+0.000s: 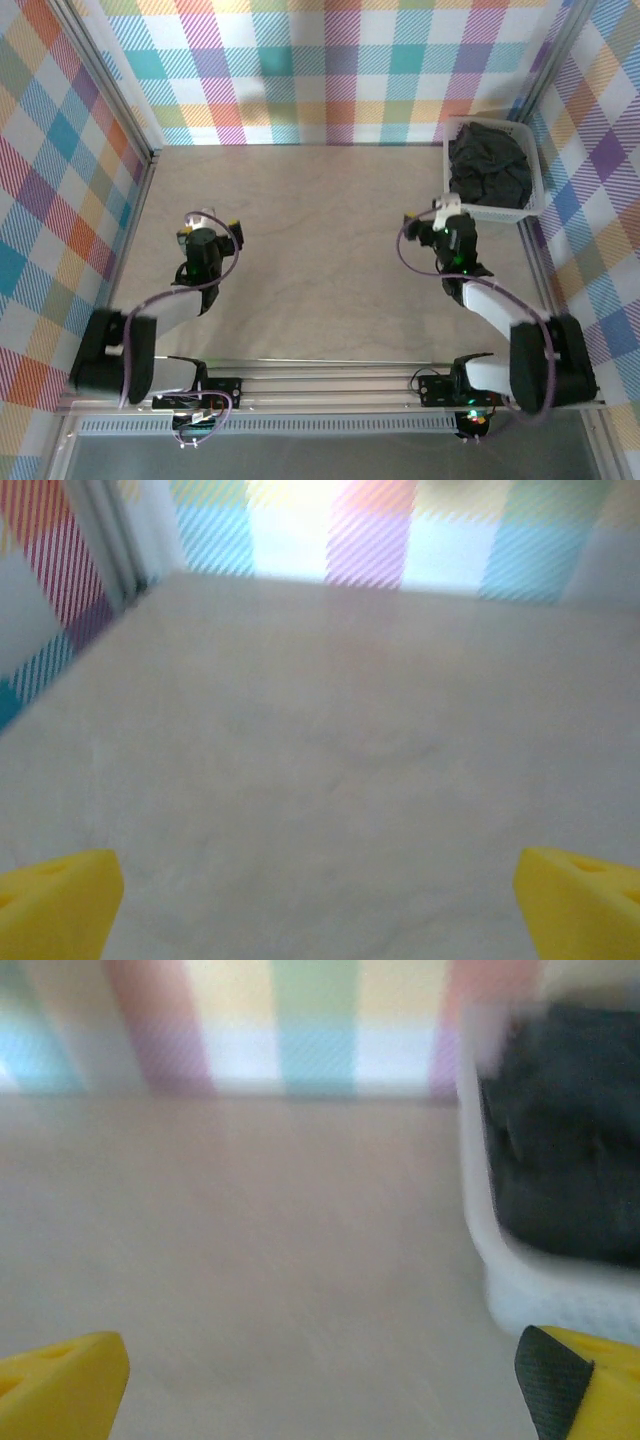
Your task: Fold and stack the t-shirts
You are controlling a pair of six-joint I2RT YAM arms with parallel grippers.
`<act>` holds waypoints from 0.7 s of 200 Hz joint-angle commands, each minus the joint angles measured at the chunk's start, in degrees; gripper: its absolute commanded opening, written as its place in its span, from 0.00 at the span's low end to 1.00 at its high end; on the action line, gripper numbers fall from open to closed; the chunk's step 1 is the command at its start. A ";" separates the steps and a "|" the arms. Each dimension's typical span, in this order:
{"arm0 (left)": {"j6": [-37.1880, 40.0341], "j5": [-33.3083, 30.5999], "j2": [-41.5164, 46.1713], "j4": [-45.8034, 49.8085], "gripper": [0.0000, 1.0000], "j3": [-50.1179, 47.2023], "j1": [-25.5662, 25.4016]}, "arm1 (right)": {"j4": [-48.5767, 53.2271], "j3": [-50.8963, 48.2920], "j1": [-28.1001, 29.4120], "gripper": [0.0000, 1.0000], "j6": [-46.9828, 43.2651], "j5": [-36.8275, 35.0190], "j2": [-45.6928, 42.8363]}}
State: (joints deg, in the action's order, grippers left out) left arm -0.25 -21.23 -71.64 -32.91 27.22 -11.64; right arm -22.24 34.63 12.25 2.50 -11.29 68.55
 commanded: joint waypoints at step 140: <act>-35.52 30.16 -13.44 57.90 0.91 65.49 -13.05 | 48.04 74.66 -19.30 0.88 49.07 -5.42 51.20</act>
State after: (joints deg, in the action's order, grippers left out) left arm -35.03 3.95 -87.61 23.05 90.08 -22.15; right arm 24.77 104.25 -4.34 43.79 -16.51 115.39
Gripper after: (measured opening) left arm 0.934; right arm 0.876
